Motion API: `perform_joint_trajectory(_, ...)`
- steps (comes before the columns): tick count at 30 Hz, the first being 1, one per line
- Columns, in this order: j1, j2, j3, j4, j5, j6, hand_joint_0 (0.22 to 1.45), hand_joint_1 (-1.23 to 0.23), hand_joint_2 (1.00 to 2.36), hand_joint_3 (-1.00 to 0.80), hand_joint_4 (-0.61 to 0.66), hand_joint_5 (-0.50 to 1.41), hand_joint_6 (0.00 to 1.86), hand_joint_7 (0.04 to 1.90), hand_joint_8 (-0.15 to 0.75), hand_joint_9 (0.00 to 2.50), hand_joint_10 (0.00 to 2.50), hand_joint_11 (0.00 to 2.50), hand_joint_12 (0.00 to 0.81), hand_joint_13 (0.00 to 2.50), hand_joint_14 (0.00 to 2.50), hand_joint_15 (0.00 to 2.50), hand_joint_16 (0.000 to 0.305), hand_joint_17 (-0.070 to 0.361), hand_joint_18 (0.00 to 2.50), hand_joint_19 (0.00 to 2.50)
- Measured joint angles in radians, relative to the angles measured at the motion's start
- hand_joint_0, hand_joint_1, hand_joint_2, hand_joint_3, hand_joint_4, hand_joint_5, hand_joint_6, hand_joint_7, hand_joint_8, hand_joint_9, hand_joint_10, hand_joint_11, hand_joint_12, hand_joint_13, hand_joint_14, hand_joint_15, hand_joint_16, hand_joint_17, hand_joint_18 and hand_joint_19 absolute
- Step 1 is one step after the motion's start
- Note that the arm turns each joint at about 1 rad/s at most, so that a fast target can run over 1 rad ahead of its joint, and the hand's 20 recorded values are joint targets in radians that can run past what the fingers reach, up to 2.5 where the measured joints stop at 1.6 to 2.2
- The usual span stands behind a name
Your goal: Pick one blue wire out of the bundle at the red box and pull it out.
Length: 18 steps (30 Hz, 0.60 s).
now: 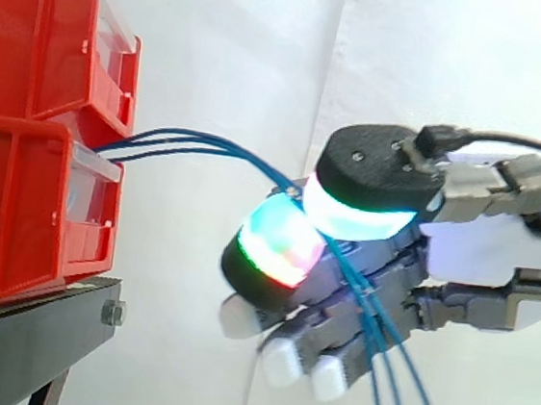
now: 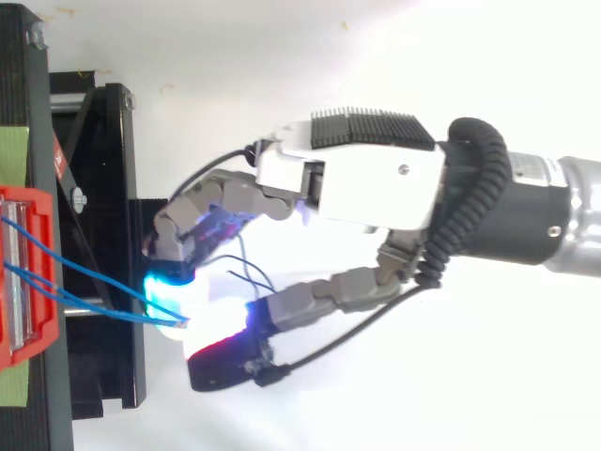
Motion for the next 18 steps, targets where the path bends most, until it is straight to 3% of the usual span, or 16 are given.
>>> perform_joint_trajectory(2,-0.001,0.013,0.000,-0.030,-0.009,0.016,0.63,-0.82,1.01,-0.11,0.06,-0.15,0.91,1.29,0.373,0.80,0.00,0.10,0.420,0.88,0.01,0.26,0.053,0.119,0.89,0.33)
perform_joint_trajectory(4,-0.001,0.029,0.000,-0.066,-0.018,0.031,0.69,-0.85,1.01,-0.07,-0.05,-0.15,0.91,1.44,0.364,0.82,0.00,0.15,0.414,0.90,0.01,0.28,0.049,0.111,0.89,0.32)
perform_joint_trajectory(7,-0.001,0.051,0.000,-0.118,-0.024,0.047,0.76,-0.87,1.02,-0.09,0.02,-0.15,0.90,1.69,0.353,0.84,0.00,0.18,0.399,0.92,0.01,0.31,0.046,0.104,0.87,0.35)
perform_joint_trajectory(12,-0.001,0.082,0.000,-0.189,-0.026,0.061,0.78,-0.86,1.01,-0.36,0.04,-0.17,0.92,1.49,0.353,0.83,0.00,0.19,0.401,0.92,0.01,0.30,0.047,0.105,0.89,0.32)
perform_joint_trajectory(15,-0.002,0.090,0.000,-0.212,-0.029,0.076,0.73,-0.86,1.00,-0.44,0.14,-0.16,0.91,1.48,0.349,0.84,0.00,0.19,0.399,0.92,0.01,0.31,0.047,0.106,0.89,0.32)
perform_joint_trajectory(18,0.000,0.095,0.000,-0.231,-0.036,0.096,0.73,-0.85,1.00,-0.47,0.09,-0.15,0.91,1.50,0.346,0.86,0.00,0.19,0.400,0.92,0.01,0.31,0.047,0.105,0.89,0.32)
